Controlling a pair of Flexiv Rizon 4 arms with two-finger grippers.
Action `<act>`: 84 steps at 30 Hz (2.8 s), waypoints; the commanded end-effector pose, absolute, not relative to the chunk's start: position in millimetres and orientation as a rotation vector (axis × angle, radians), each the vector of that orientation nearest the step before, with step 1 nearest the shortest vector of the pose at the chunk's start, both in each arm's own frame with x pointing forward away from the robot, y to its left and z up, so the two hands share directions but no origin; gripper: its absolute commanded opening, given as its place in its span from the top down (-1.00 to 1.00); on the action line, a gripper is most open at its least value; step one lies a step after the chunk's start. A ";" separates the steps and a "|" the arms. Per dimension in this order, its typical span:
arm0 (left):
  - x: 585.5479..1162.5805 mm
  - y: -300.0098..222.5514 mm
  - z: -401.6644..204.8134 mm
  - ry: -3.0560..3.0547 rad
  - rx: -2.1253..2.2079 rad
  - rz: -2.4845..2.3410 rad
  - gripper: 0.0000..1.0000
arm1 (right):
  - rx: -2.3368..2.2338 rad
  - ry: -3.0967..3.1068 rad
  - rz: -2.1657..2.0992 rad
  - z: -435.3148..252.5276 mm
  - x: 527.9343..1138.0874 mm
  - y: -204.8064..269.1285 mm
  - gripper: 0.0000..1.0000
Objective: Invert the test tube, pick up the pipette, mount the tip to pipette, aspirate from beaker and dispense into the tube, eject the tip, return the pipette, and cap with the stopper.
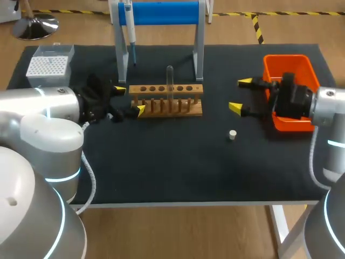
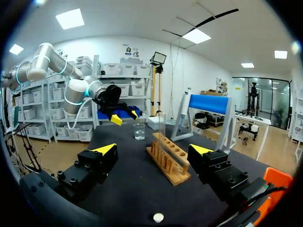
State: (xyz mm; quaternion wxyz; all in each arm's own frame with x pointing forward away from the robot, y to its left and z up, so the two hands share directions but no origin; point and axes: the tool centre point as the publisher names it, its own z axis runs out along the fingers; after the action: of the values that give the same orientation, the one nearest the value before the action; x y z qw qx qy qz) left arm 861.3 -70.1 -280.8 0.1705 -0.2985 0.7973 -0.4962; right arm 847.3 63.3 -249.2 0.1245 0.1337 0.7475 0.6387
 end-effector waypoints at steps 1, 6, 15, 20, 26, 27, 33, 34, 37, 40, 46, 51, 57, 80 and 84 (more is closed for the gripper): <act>862.1 -70.7 -280.1 2.270 -0.850 -1.405 -1.00 | 0.260 2.258 1.968 -248.3 876.7 77.9 -1.00; 862.1 -70.7 -280.1 2.270 -0.850 -1.405 -1.00 | 0.120 2.312 2.101 -241.9 886.7 98.8 -1.00; 862.1 -70.7 -280.1 2.270 -0.850 -1.405 -1.00 | -0.062 2.334 2.134 -245.5 897.0 131.8 -1.00; 862.1 -70.7 -280.1 2.270 -0.850 -1.405 -1.00 | -0.052 2.328 2.148 -248.8 907.6 147.5 -1.00; 862.1 -70.7 -280.1 2.270 -0.850 -1.405 -1.00 | -0.054 2.283 2.221 -255.1 921.7 163.8 -1.00; 862.1 -70.7 -280.1 2.270 -0.850 -1.405 -1.00 | -0.055 2.274 2.228 -256.4 924.3 166.4 -1.00; 862.1 -70.7 -280.1 2.270 -0.850 -1.405 -1.00 | -0.068 2.259 2.236 -263.7 939.2 185.3 -1.00; 862.1 -70.7 -280.1 2.270 -0.850 -1.405 -1.00 | -0.082 2.262 2.229 -264.6 941.4 189.0 -1.00; 862.1 -70.7 -280.1 2.270 -0.850 -1.405 -1.00 | -0.097 2.260 2.229 -266.5 946.3 198.4 -1.00; 862.1 -70.7 -280.1 2.270 -0.850 -1.405 -1.00 | -0.105 2.255 2.232 -268.7 949.5 205.5 -1.00; 862.1 -70.7 -280.1 2.270 -0.850 -1.405 -1.00 | -0.092 2.276 2.231 -278.4 952.1 215.7 -1.00; 862.1 -70.7 -280.1 2.270 -0.850 -1.405 -1.00 | -0.073 2.289 2.237 -282.2 953.4 220.8 -1.00; 862.1 -70.7 -280.1 2.270 -0.850 -1.405 -1.00 | -0.072 2.296 2.237 -285.7 954.4 229.1 -1.00; 862.1 -70.7 -280.1 2.270 -0.850 -1.405 -1.00 | -0.044 2.302 2.235 -292.1 955.0 251.8 -1.00; 862.1 -70.7 -280.1 2.270 -0.850 -1.405 -1.00 | -0.038 2.300 2.239 -292.1 955.3 252.1 -0.78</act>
State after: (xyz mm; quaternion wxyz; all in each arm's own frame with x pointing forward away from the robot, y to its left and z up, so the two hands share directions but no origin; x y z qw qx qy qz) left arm 861.7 -70.6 -280.9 0.1706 -0.2988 0.7973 -0.4958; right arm 953.8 251.1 -290.6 -0.0334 -0.0107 0.7167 0.6965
